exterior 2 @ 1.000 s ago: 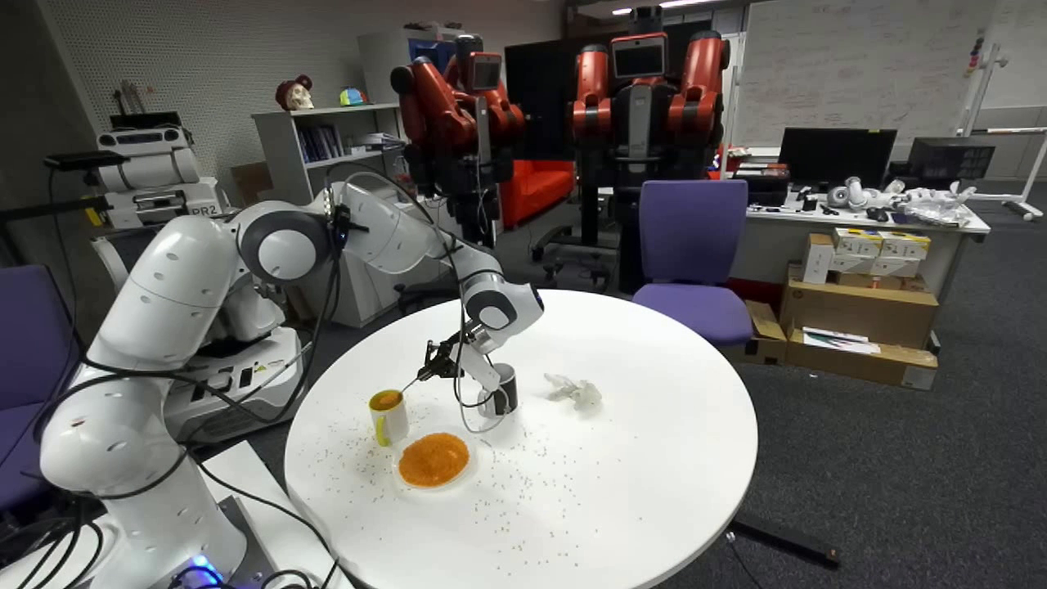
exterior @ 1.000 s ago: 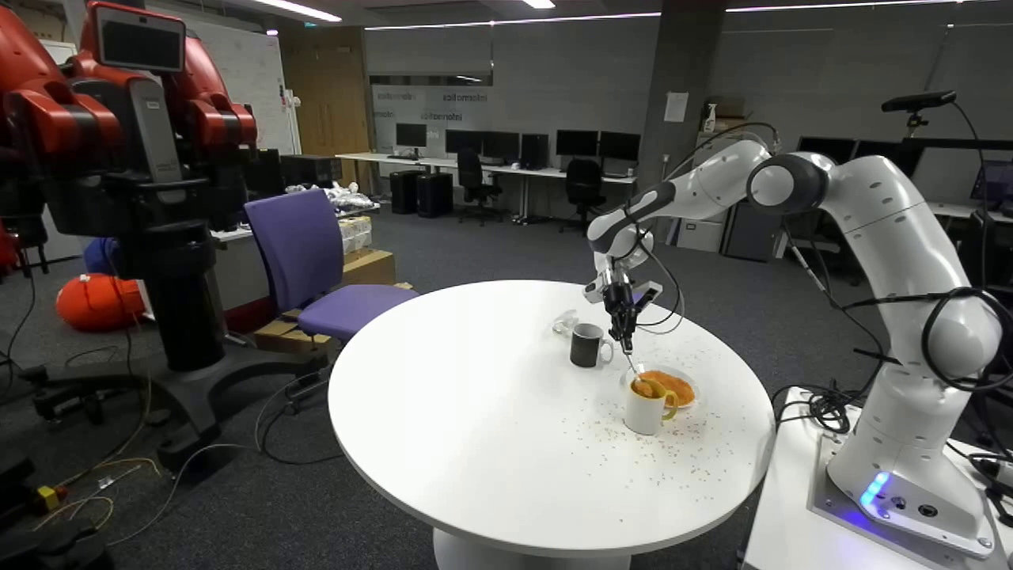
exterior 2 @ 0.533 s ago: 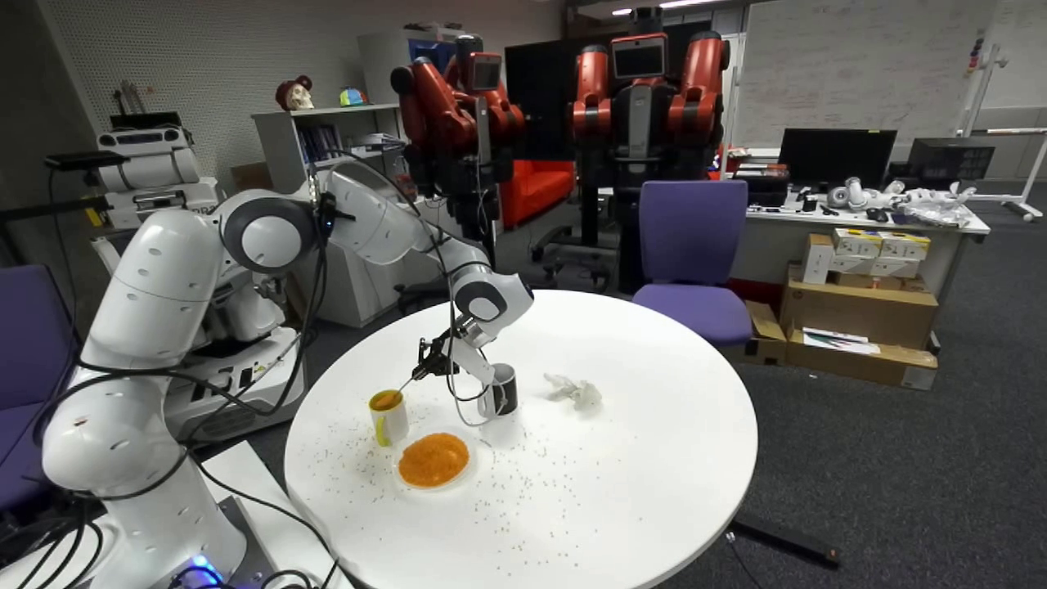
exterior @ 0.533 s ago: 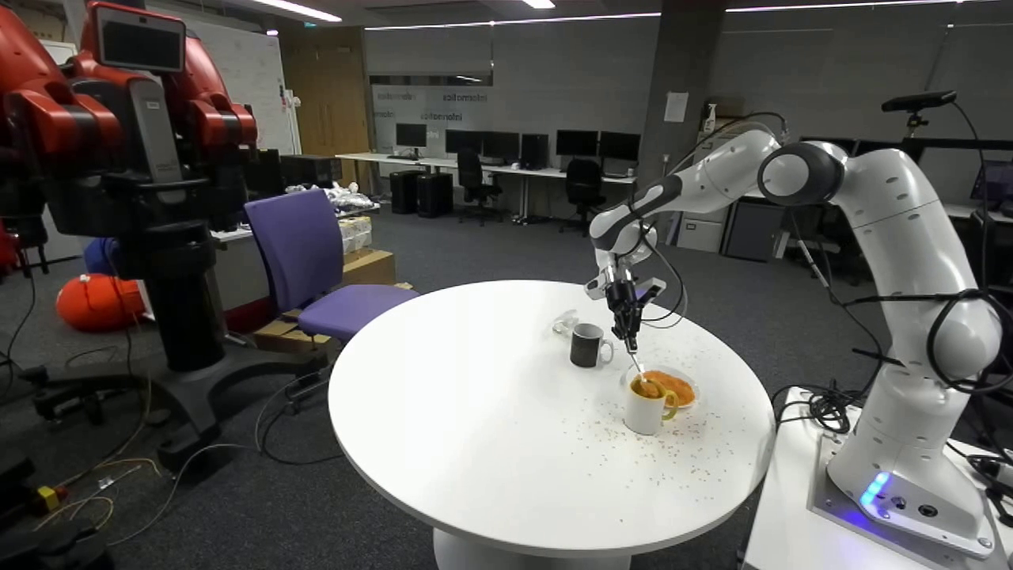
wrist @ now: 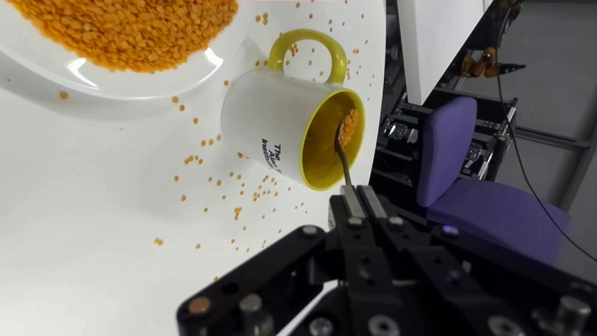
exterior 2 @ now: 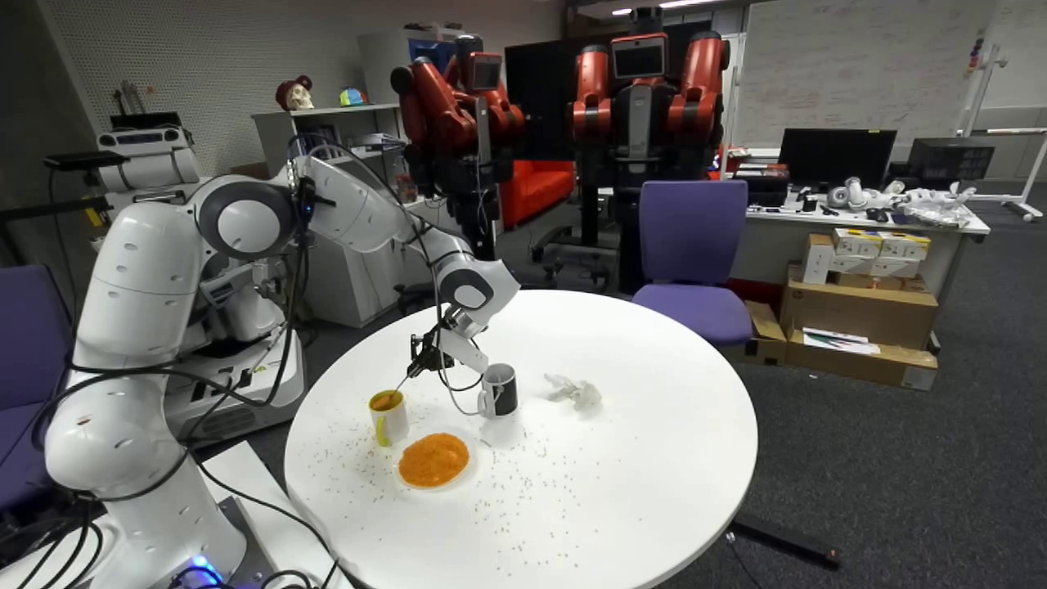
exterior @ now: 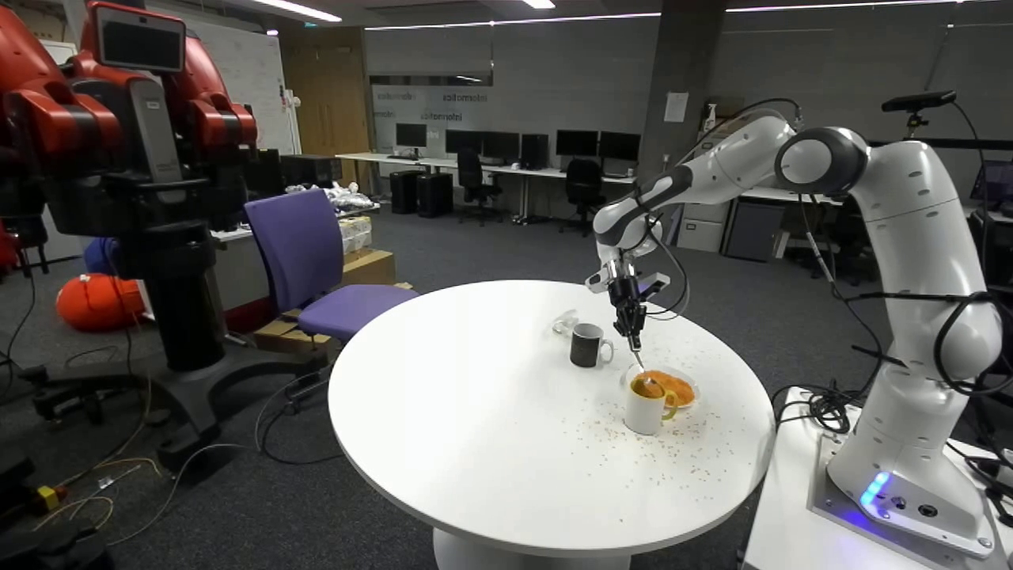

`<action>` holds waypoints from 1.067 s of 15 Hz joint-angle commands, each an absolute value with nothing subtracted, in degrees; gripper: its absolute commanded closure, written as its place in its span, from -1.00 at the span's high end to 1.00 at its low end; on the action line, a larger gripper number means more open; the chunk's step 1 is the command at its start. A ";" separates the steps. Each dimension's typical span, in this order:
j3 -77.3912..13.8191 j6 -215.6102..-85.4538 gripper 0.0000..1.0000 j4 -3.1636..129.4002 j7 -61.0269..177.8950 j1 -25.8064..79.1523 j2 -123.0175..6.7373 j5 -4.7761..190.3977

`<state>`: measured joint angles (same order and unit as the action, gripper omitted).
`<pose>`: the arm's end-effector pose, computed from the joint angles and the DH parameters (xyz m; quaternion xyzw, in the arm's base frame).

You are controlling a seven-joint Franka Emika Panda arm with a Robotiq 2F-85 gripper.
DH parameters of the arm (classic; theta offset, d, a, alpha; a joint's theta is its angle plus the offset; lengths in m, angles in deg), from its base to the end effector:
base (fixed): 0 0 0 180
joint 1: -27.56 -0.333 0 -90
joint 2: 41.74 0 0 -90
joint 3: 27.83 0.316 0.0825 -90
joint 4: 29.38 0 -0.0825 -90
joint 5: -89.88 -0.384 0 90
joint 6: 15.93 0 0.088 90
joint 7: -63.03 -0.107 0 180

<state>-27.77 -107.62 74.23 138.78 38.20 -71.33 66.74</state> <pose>0.5628 -0.0634 0.2320 -0.8131 -0.4288 0.1262 0.3729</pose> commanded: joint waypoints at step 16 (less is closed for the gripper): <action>-26.94 -121.12 -0.98 84.81 139.40 36.12 -59.28 70.29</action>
<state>-27.20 -117.90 80.68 138.85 36.87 -63.67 69.08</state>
